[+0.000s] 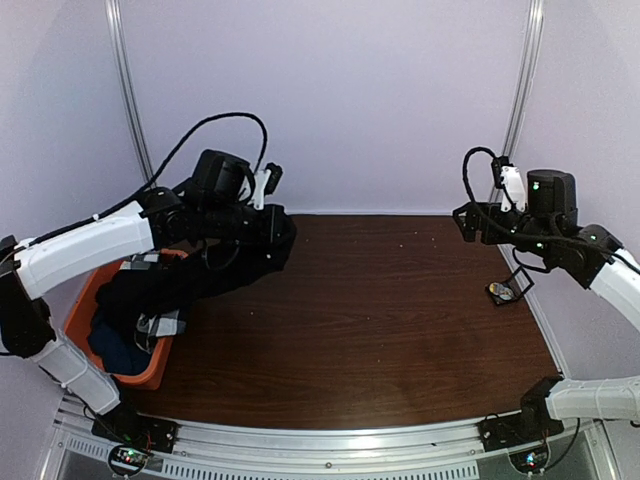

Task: Pin the brooch onto the clothing
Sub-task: Place the crumpled clothing at the center of the board, then pick up the crumpled clothing from the center of the board.

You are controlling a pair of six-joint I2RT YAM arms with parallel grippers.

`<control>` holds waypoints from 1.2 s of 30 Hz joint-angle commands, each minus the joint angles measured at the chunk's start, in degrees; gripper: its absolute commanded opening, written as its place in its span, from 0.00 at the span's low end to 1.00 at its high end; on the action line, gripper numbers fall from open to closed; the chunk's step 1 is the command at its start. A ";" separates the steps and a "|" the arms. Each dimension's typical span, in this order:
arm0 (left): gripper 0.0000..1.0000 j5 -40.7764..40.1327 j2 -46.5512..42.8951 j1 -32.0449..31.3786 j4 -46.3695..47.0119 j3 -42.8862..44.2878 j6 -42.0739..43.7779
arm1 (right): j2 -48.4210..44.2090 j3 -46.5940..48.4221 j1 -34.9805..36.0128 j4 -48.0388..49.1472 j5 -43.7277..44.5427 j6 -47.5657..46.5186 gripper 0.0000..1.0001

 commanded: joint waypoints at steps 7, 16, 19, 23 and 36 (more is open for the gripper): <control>0.05 8.35 9.71 -4.38 12.76 1.67 2.11 | 4.03 -3.65 4.29 4.88 -8.72 -1.73 1.00; 0.75 -2.17 3.13 -4.30 7.40 2.59 3.68 | 14.42 -4.34 17.69 12.91 -6.05 -2.46 1.00; 0.97 -10.89 -3.94 -3.80 4.98 -0.79 3.82 | 19.84 -3.95 21.32 17.74 -4.89 0.94 1.00; 0.98 -19.29 -14.61 -3.05 3.08 -6.57 4.09 | 28.97 -2.09 24.42 27.61 -7.15 11.18 1.00; 0.98 -31.75 -31.48 4.38 -12.03 -19.11 -3.85 | 61.42 21.33 33.79 25.62 -1.94 20.43 1.00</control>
